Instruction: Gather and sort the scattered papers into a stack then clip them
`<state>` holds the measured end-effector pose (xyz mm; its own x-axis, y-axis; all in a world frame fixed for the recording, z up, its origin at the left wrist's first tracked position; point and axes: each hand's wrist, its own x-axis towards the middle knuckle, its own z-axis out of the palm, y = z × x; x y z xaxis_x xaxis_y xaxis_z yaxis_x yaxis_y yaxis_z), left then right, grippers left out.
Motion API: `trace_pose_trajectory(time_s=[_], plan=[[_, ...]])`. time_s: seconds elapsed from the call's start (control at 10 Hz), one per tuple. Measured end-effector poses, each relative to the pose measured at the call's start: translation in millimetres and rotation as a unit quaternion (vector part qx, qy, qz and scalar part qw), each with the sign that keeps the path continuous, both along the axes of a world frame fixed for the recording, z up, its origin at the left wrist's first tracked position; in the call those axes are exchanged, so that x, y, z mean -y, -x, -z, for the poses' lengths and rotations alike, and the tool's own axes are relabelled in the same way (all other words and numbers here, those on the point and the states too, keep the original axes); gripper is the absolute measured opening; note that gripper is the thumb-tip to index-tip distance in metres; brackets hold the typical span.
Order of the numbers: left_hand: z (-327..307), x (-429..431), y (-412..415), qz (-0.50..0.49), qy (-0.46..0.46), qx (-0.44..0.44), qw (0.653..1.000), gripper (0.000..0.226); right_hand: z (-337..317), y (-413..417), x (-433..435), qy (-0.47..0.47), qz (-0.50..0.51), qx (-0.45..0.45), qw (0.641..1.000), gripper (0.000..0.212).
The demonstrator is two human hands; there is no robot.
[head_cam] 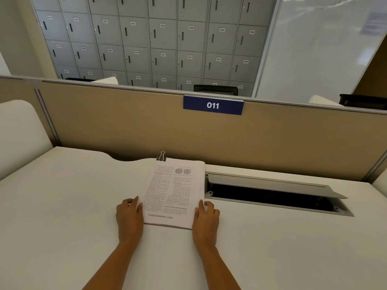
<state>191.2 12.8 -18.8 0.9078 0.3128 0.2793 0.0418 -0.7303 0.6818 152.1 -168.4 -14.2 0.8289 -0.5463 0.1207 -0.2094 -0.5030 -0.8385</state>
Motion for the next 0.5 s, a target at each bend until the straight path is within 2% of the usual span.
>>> trace_pose_trajectory(time_s=[0.1, 0.2, 0.3, 0.4, 0.5], plan=[[-1.1, 0.3, 10.3, 0.021, -0.056, -0.006, 0.998, 0.029, 0.7, 9.8, 3.0, 0.037, -0.031, -0.001, 0.999, 0.085], [6.1, -1.3, 22.1, 0.056, -0.124, -0.025, 0.990, 0.045, 0.4, 24.5, 8.8, 0.139, -0.075, -0.017, 0.987, 0.080], [8.7, -4.2, 37.7, 0.100, -0.172, -0.026, 0.980, 0.076, 3.7, 40.2, 16.2, 0.199, -0.129, -0.029, 0.971, 0.108], [9.0, -6.7, 57.9, 0.139, -0.150, -0.041, 0.978, 0.082, 6.8, 62.7, 20.8, 0.185, -0.134, -0.034, 0.973, 0.107], [12.1, -8.1, 77.7, 0.174, -0.159, -0.071, 0.969, 0.087, 5.3, 89.9, 21.8, 0.175, -0.149, -0.044, 0.972, 0.093]])
